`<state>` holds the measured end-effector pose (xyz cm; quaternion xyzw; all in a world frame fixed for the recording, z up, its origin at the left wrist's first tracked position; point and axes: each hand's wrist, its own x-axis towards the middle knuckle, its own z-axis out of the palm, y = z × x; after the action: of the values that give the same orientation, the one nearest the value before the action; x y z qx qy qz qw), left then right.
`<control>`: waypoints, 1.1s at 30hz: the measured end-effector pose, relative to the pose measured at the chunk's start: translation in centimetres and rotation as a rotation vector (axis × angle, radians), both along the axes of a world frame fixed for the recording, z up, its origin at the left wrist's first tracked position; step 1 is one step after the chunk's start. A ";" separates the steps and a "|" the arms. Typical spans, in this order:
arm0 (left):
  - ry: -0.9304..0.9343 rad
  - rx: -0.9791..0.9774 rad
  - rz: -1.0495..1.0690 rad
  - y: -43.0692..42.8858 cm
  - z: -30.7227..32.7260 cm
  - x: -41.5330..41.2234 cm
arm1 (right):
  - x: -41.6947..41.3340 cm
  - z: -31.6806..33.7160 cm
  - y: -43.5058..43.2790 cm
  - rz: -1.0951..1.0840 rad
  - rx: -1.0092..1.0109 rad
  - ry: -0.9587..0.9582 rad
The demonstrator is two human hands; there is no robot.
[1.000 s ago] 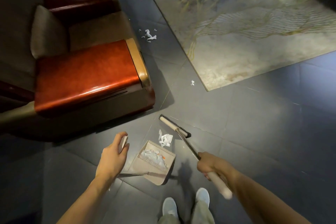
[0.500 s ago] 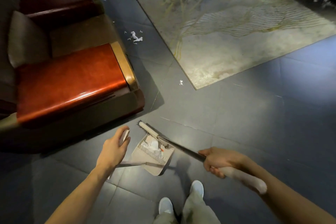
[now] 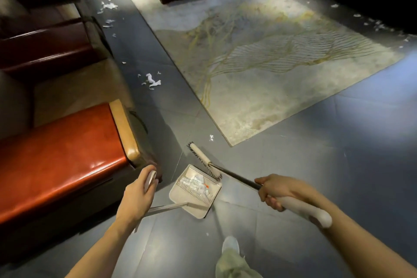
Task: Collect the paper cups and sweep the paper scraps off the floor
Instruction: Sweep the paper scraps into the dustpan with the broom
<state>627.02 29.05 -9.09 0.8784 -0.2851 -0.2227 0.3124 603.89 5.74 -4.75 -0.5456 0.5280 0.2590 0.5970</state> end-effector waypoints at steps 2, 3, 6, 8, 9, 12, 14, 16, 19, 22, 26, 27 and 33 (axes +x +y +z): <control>0.011 -0.008 0.014 -2.7 -0.2 1.4 | 1.3 -0.4 -3.3 -0.029 -0.034 -0.052; 0.022 -0.010 0.023 -4.0 -0.2 2.1 | 2.3 -0.5 -4.9 -0.037 -0.047 -0.053; 0.047 -0.022 0.041 -7.3 -0.4 3.8 | 5.1 -1.2 -8.1 -0.023 -0.101 0.013; 0.027 -0.038 0.025 -9.7 -0.6 5.3 | 7.2 -2.1 -10.0 0.004 -0.140 -0.003; 0.016 -0.038 0.015 -11.0 -0.7 6.2 | 8.3 -2.7 -10.9 0.011 -0.161 -0.006; 0.011 -0.010 -0.012 -14.8 -1.4 9.2 | 11.5 -4.9 -13.2 0.084 -0.232 0.003; 0.023 0.014 -0.029 -17.0 -2.0 11.1 | 13.7 -6.5 -14.8 0.118 -0.286 0.019; 0.040 0.028 -0.030 -19.2 -2.5 13.3 | 15.9 -8.2 -16.1 0.160 -0.309 0.051; 0.092 0.039 -0.017 -22.6 -3.2 16.3 | 19.1 -10.3 -18.2 0.189 -0.286 0.081; 0.128 0.054 -0.042 -25.7 -3.7 17.9 | 21.0 -11.5 -18.6 0.228 -0.202 0.108; 0.132 0.057 -0.082 -27.7 -3.9 19.6 | 21.8 -11.2 -16.9 0.244 -0.010 0.158; 0.127 0.052 -0.090 -27.9 -3.7 19.9 | 21.8 -10.7 -16.7 0.221 0.054 0.172; 0.126 0.080 -0.148 -27.3 -2.8 19.7 | 18.7 -5.9 -17.3 0.070 0.124 0.146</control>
<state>646.70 1.73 -11.93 0.8510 -0.3198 -0.3113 0.2770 622.60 -11.53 -10.68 -0.5055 0.5337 0.3512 0.5799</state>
